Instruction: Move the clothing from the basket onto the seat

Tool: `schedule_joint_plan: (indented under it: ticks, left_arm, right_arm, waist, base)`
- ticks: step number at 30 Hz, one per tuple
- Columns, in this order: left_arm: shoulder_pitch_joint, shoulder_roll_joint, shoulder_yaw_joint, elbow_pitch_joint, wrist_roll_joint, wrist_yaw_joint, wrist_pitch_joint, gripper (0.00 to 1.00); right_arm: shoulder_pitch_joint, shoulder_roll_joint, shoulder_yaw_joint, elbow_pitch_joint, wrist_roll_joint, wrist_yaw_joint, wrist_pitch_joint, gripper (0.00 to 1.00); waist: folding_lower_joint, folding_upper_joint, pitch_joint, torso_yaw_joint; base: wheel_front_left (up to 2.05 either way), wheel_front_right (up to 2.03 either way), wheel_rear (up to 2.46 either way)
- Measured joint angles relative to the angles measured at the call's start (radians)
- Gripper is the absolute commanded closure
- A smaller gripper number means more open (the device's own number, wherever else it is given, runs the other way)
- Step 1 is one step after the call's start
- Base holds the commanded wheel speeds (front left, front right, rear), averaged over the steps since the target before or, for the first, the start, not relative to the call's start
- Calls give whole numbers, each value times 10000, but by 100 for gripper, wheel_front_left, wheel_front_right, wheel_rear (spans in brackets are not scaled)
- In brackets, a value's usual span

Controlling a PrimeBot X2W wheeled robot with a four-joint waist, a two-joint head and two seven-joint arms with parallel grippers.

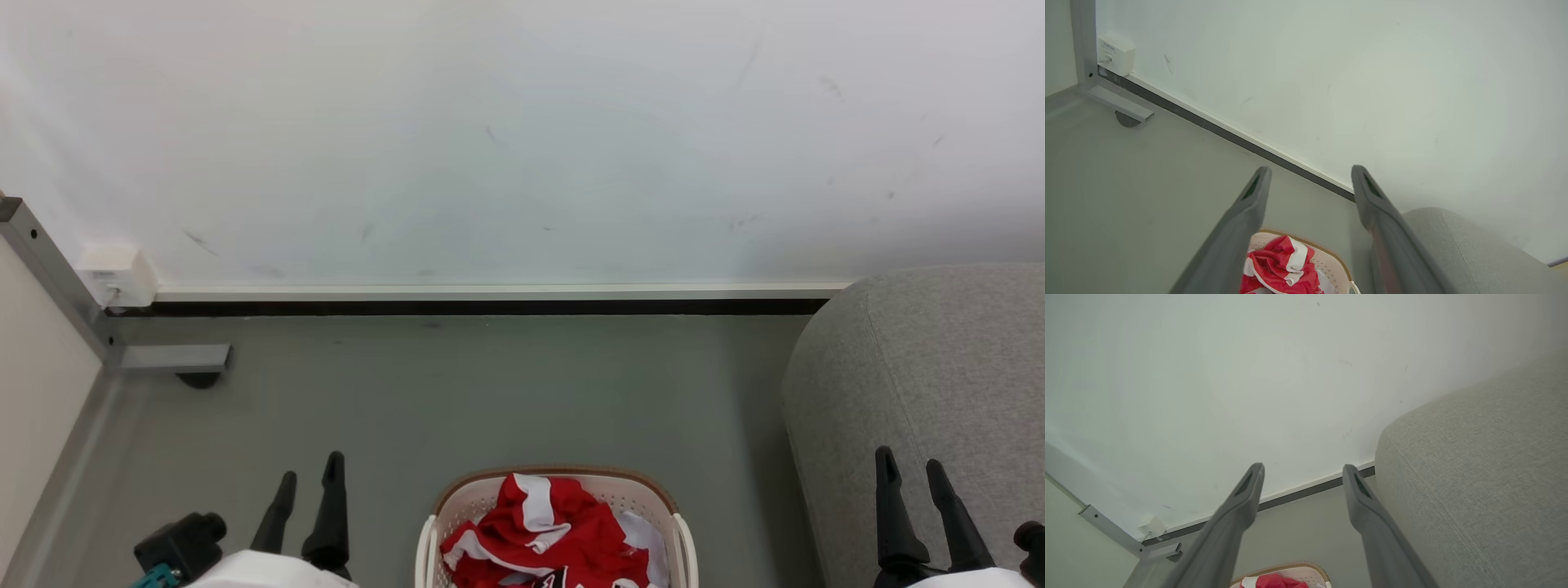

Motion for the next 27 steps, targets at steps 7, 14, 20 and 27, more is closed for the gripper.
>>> schedule_joint_plan:
  ticks: [7, 14, 20, 27]
  left_arm:
    - [37, 98, -215, -157, 1009, 217, -259, 0]
    - [90, 153, -370, -221, 1718, 401, -430, 0]
    - [137, 222, -489, -251, 2320, 474, -539, 0]
    - [167, 303, -637, -282, 3003, 552, -715, 0]
  right_arm:
    - [12, -6, -10, 40, -859, 0, -251, 0]
    - [51, -12, -23, 115, -1475, 0, -424, 0]
    - [81, -19, -67, 201, -1893, 0, -573, 0]
    - [172, -27, -151, 299, -2318, 0, -729, 0]
  waist:
    - [0, 0, 3, 16]
    - [0, 0, 0, 29]
    - [0, 0, 12, 64]
    - [0, 0, -2, 117]
  base:
    - [0, 0, 0]
    - [0, 0, 0]
    - [0, 0, 0]
    - [0, 0, 0]
